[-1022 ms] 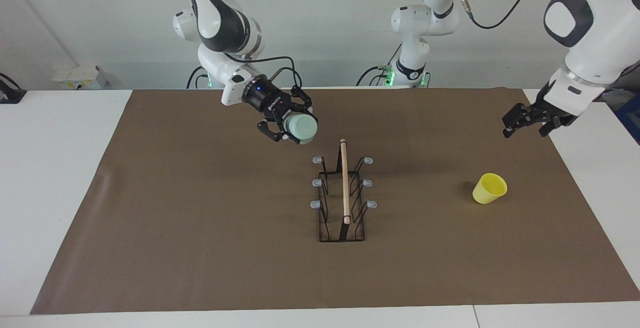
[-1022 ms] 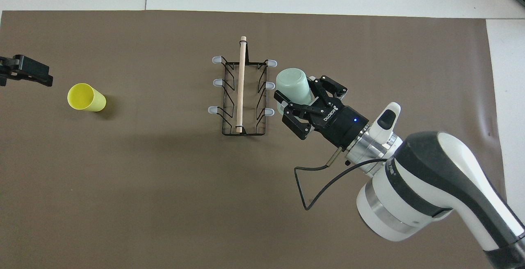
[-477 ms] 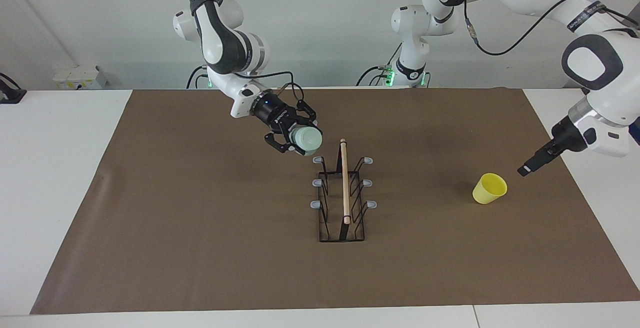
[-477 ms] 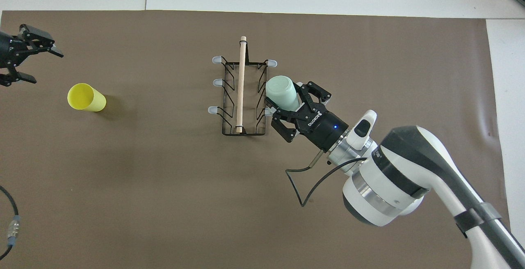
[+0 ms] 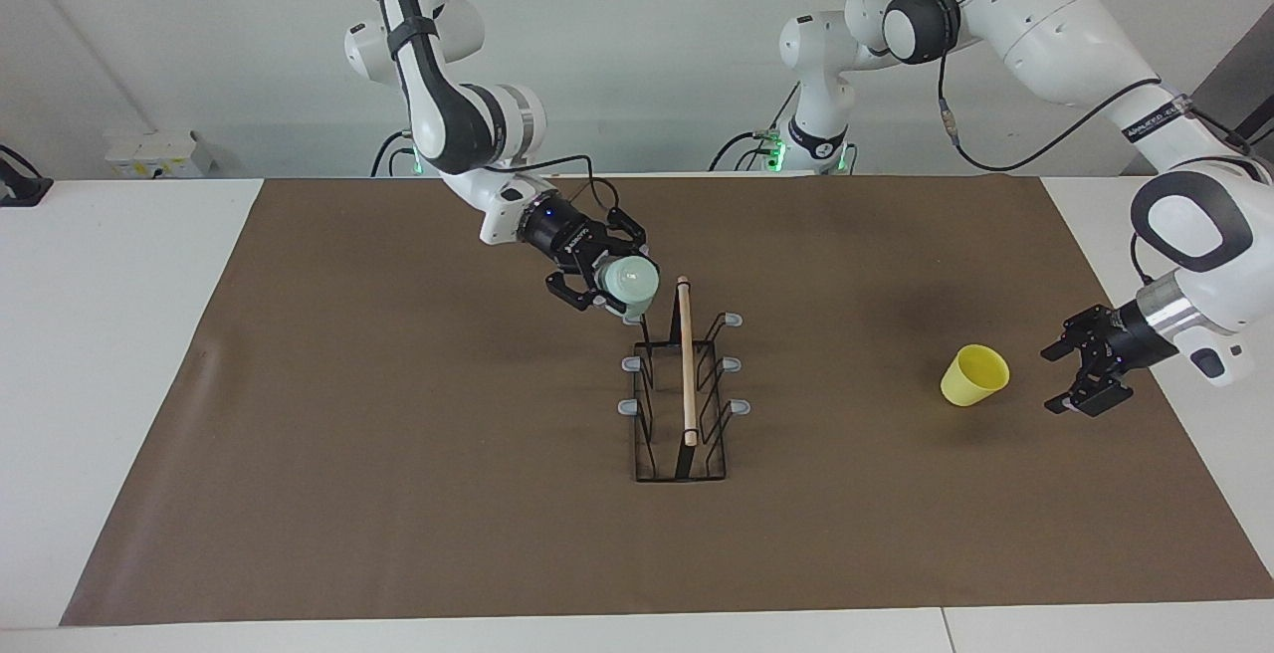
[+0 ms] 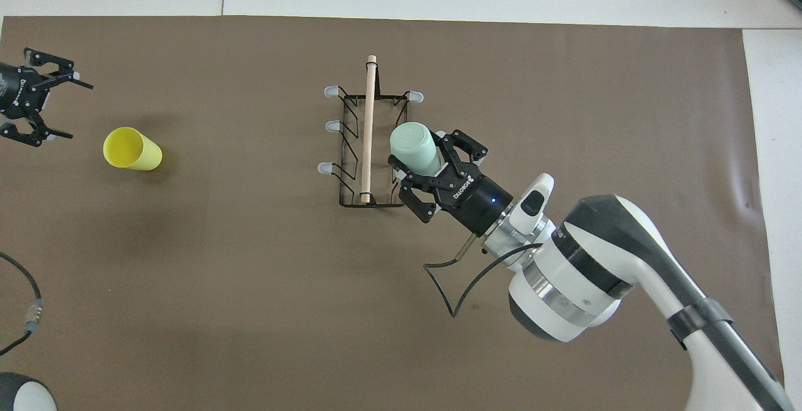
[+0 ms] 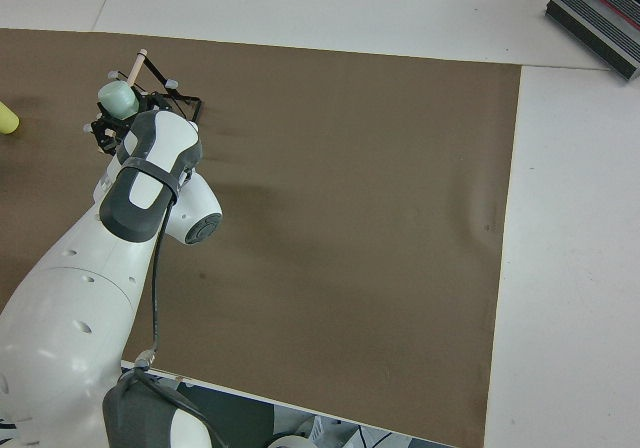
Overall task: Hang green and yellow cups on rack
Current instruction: 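Lower the green cup onto a rack peg while the left gripper grasps the yellow cup, then open the right gripper and withdraw while the left gripper lifts the yellow cup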
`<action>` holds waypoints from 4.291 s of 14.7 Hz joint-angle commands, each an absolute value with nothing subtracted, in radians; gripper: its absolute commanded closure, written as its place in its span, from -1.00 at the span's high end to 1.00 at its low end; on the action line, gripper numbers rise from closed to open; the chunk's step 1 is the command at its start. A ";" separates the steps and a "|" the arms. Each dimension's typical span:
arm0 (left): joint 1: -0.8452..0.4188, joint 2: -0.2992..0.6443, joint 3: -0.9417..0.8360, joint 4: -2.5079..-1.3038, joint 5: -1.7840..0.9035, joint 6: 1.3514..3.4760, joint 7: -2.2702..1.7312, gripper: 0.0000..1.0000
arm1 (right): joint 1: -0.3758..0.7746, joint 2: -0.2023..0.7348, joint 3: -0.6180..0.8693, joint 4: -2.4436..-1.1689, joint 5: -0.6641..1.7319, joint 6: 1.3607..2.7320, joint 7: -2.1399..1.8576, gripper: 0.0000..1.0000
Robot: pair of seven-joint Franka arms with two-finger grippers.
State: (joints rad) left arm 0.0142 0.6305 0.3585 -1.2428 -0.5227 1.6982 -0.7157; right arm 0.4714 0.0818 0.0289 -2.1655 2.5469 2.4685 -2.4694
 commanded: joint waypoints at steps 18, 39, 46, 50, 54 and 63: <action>-0.029 0.443 0.476 -1.810 -0.957 1.979 -0.931 1.00 | 0.486 0.193 0.026 -2.178 2.635 2.366 -2.626 -1.00; -0.193 0.368 0.434 -2.103 -1.525 2.347 -0.927 1.00 | 0.476 0.177 0.026 -2.178 2.642 2.486 -2.718 1.00; -0.196 0.373 0.414 -2.095 -1.542 2.364 -0.878 1.00 | 0.485 -0.001 0.028 -2.171 2.617 2.751 -2.620 1.00; -0.196 0.365 0.417 -2.069 -1.542 2.358 -0.876 -0.13 | 0.473 -0.052 0.025 -2.149 2.368 2.921 -2.609 1.00; -0.196 0.350 0.419 -2.023 -1.536 2.367 -0.885 -1.00 | 0.401 -0.035 0.020 -2.152 2.072 2.924 -2.606 1.00; -0.204 0.169 0.377 -1.977 -1.139 2.393 -0.899 -1.00 | 0.223 -0.005 0.017 -2.154 1.633 2.882 -2.560 1.00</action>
State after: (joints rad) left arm -0.1830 0.2258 0.3967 -1.9583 -1.2215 2.3694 -0.8920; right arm 0.2654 -0.0099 0.0110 -2.1536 1.7149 2.9085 -2.5997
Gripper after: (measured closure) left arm 0.304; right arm 0.000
